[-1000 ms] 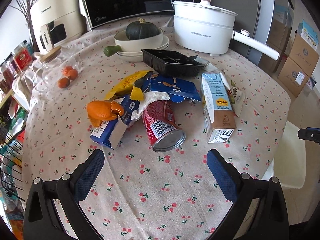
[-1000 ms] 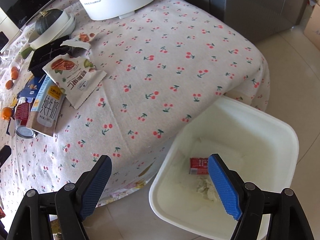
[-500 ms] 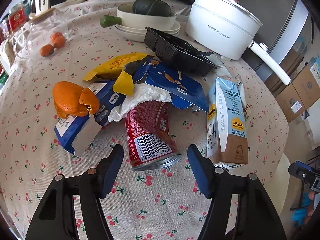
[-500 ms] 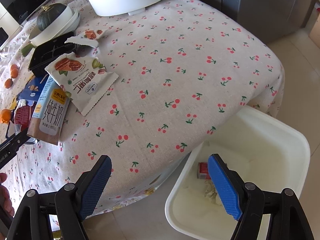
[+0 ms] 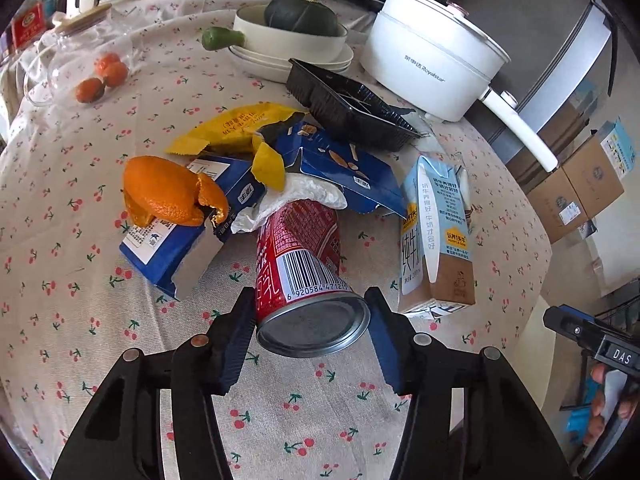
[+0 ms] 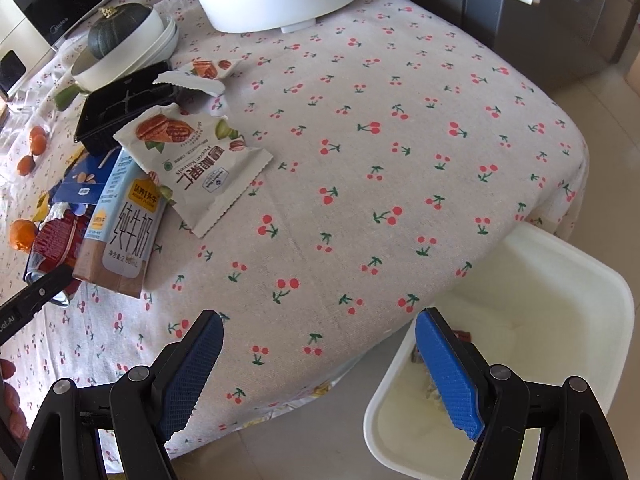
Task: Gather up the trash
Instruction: 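Grasp another red can with the left tool while the right tool grasps the milk carton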
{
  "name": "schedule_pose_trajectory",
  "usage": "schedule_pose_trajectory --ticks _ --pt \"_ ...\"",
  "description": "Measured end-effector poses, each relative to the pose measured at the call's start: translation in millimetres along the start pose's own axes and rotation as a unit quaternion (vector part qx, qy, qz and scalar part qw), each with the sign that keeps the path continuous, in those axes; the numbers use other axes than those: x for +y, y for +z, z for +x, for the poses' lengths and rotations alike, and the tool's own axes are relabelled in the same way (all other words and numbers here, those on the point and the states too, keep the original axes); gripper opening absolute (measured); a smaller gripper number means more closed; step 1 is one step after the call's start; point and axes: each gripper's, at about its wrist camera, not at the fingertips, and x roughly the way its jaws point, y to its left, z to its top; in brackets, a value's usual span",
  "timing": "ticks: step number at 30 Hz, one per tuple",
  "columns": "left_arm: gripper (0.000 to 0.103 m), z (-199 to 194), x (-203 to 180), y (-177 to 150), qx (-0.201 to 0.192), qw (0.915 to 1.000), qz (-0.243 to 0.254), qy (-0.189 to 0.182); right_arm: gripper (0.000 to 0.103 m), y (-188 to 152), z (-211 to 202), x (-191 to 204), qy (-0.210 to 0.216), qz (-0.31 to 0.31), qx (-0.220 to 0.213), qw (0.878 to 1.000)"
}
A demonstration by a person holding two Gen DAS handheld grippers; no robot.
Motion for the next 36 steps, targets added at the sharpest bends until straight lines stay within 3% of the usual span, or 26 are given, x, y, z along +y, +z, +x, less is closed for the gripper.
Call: schedule_pose_trajectory --ticks 18,25,27,31,36 --pt "0.055 -85.4 56.1 -14.1 -0.063 0.9975 -0.009 0.032 0.083 3.2 29.2 112.2 0.079 -0.047 -0.026 0.995" --pt "0.055 -94.7 62.8 -18.2 -0.069 0.9968 -0.004 0.041 0.083 3.2 49.8 141.2 0.063 -0.064 -0.041 0.995" --pt "0.055 -95.2 63.7 -19.2 -0.068 0.9968 -0.005 0.040 0.078 3.3 55.6 142.6 0.043 -0.066 -0.049 0.996" --pt "0.055 -95.3 63.9 -20.2 -0.067 0.9970 -0.008 0.037 0.055 3.9 62.4 139.7 0.025 -0.072 -0.051 0.996" --pt "0.055 -98.6 62.0 -21.2 -0.070 0.9969 -0.008 0.034 0.050 3.3 38.5 138.2 0.034 -0.086 -0.072 0.993"
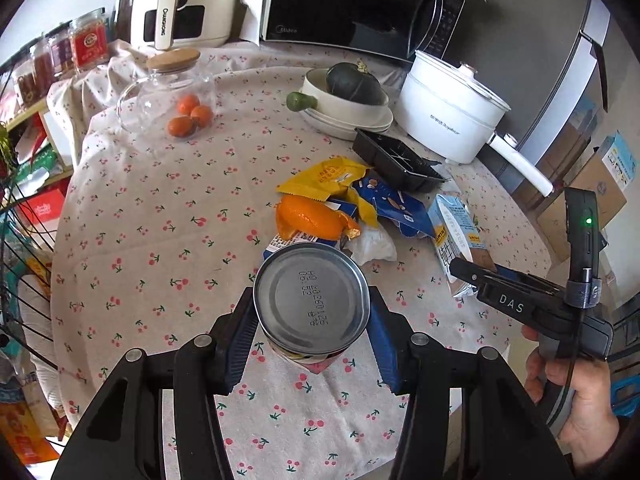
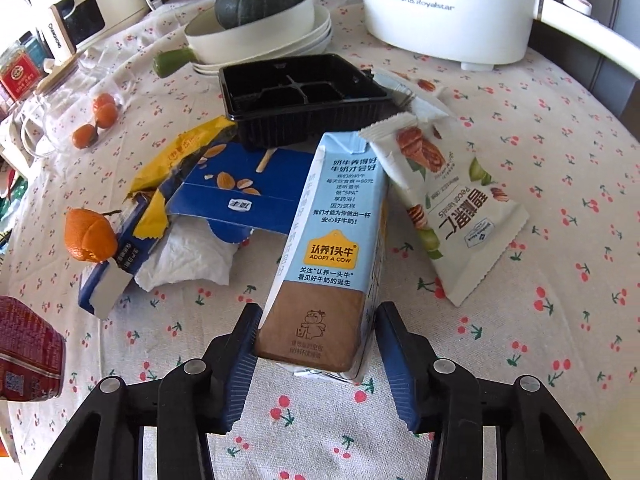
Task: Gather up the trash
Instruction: 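Grasp another red can with the left tool while the right tool grasps the milk carton, then carry the can and carton to the white bin and release both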
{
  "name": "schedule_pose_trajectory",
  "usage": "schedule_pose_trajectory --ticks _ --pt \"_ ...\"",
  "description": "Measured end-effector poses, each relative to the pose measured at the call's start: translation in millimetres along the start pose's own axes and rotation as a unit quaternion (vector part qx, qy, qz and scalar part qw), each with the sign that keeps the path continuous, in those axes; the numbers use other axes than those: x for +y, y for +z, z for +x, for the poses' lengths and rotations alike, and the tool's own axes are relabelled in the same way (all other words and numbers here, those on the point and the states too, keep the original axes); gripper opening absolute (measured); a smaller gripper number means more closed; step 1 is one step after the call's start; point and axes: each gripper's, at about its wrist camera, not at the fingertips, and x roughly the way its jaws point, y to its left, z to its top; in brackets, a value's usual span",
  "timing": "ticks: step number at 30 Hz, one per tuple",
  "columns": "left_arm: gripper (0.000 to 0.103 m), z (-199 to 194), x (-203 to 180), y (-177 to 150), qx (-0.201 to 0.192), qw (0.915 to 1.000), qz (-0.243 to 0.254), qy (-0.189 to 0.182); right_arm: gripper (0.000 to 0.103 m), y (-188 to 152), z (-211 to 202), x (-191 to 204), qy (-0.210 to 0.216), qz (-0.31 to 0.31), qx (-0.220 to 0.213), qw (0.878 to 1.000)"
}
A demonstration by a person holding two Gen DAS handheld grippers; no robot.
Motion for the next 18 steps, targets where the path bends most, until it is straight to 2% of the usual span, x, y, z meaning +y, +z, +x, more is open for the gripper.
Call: schedule_pose_trajectory --ticks 8,10,18 --pt "0.055 -11.0 -5.8 0.2 -0.017 0.9998 -0.001 -0.006 0.047 -3.7 -56.7 1.8 0.037 -0.028 -0.041 0.998" --pt "0.055 -12.6 -9.6 -0.3 -0.018 0.9998 0.004 -0.008 0.039 -4.7 -66.6 -1.4 0.043 -0.030 -0.046 0.998" --pt "0.055 -13.4 -33.1 -3.7 -0.021 0.9993 0.026 -0.018 0.039 -11.2 -94.0 -28.4 0.042 -0.022 -0.056 0.997"
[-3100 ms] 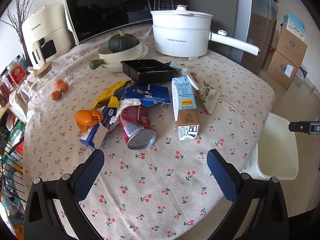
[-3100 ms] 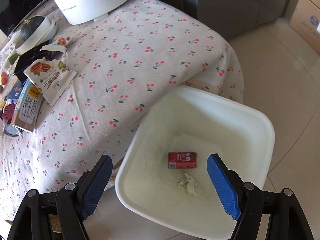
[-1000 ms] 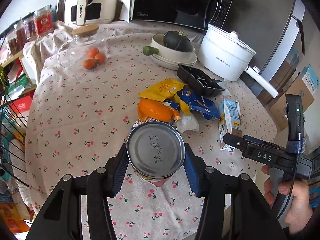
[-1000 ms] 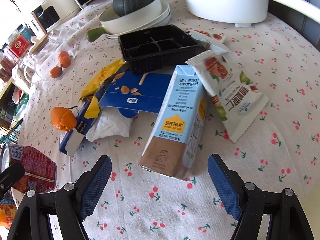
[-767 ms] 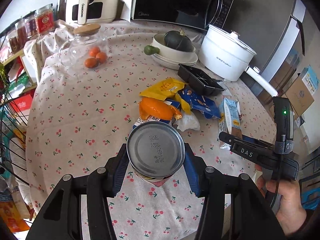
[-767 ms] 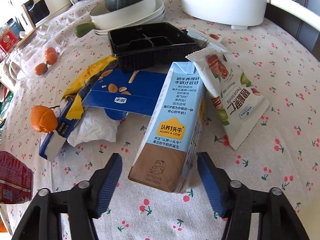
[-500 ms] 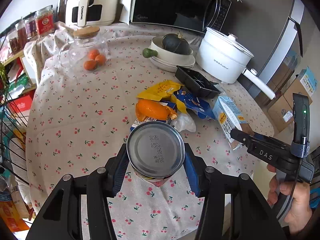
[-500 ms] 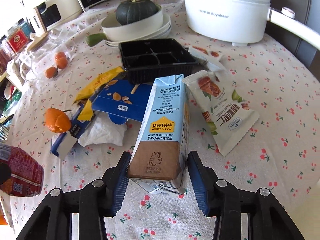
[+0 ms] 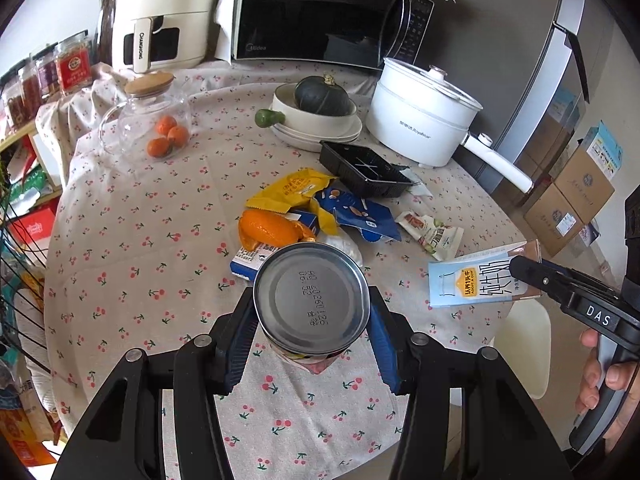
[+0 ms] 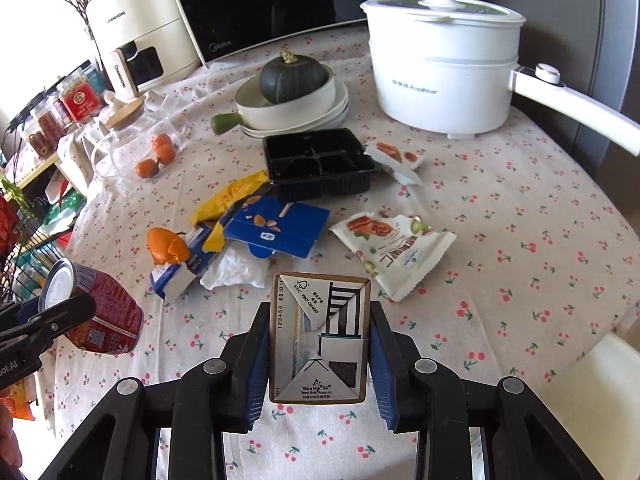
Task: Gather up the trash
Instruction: 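Carry the can and carton to the white bin and release both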
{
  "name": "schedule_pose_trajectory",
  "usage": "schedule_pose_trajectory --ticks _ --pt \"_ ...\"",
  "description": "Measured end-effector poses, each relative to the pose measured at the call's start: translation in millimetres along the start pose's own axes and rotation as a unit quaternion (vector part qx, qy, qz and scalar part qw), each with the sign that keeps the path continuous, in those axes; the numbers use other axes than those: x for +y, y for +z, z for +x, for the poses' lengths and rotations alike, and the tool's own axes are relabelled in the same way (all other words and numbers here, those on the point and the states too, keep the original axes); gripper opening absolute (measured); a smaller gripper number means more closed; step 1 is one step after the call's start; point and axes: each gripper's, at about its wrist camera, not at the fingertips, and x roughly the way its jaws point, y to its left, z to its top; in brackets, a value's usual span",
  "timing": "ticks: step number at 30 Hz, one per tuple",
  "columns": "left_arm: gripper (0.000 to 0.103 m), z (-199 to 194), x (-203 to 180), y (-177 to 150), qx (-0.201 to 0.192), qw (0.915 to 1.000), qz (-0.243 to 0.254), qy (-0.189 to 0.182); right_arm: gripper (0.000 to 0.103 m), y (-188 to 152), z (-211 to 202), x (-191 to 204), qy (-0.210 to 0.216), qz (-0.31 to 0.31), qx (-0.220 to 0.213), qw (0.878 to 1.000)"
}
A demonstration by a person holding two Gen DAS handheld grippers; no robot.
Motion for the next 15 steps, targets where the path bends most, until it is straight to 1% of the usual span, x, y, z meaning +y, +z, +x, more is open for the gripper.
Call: schedule_pose_trajectory --ticks 7,15 --pt "0.055 5.2 -35.7 -1.9 0.001 0.9995 0.024 -0.020 0.039 -5.0 -32.4 -33.5 -0.012 0.020 -0.012 1.000" --pt "0.055 18.8 -88.5 -6.1 0.006 0.9972 0.057 -0.048 0.039 -18.9 -61.1 -82.5 -0.047 0.042 -0.017 0.998"
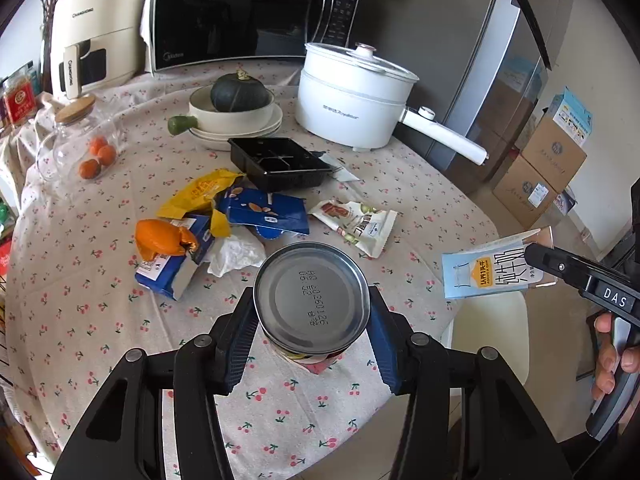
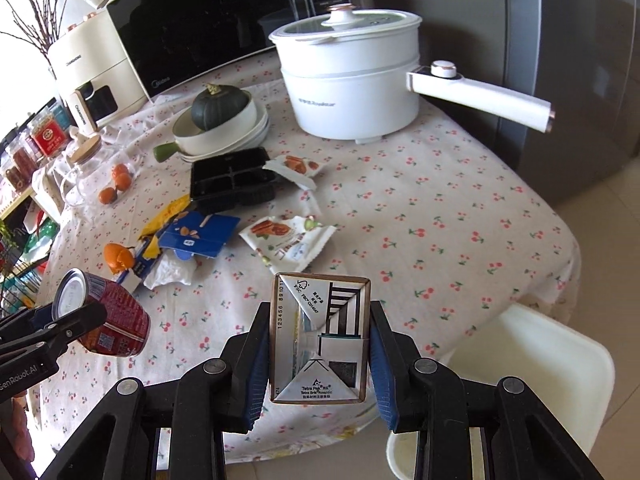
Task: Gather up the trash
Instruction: 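Carry the can and carton to the white bin and release both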
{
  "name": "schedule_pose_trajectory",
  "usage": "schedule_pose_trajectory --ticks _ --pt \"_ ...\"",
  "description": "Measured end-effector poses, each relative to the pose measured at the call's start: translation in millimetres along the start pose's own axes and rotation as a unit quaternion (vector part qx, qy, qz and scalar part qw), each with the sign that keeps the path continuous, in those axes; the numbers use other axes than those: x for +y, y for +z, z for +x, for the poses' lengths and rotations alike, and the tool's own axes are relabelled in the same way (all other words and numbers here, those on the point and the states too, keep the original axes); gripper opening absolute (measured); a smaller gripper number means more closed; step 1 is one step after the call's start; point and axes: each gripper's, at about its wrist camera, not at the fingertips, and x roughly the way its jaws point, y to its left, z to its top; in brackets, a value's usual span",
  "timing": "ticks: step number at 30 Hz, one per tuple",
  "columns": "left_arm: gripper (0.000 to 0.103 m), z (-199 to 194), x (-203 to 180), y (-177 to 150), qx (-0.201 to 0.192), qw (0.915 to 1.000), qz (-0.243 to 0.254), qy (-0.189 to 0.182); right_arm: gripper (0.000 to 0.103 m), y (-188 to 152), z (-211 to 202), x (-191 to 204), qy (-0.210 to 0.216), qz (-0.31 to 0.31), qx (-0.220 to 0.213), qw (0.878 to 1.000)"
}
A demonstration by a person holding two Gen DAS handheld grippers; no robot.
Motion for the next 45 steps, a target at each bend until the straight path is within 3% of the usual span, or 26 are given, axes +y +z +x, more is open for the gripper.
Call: schedule_pose_trajectory --ticks 10,24,39,43,45 --pt "0.055 28.3 -76.5 -5.4 0.014 0.9975 0.048 -0.050 0.039 -22.0 -22.6 -68.4 -0.047 0.031 0.005 0.998" --pt "0.055 72.8 -178.3 -35.2 0.048 0.9843 0.116 -0.123 0.039 -62.9 -44.1 -158.1 -0.104 0.080 0.033 0.991" --pt "0.056 125.6 -222.6 -61.4 0.072 0.9714 0.178 -0.140 0.040 -94.7 -46.2 -206.4 -0.138 0.106 0.072 0.982" --pt "0.079 125.5 -219.0 -59.7 0.067 0.9760 0.178 -0.107 0.040 -95.5 -46.4 -207.9 -0.137 0.106 0.074 0.982" --pt "0.083 122.3 -215.1 -57.6 0.061 0.9777 0.178 -0.094 0.040 -94.5 -45.3 -206.8 -0.137 0.104 0.075 0.982"
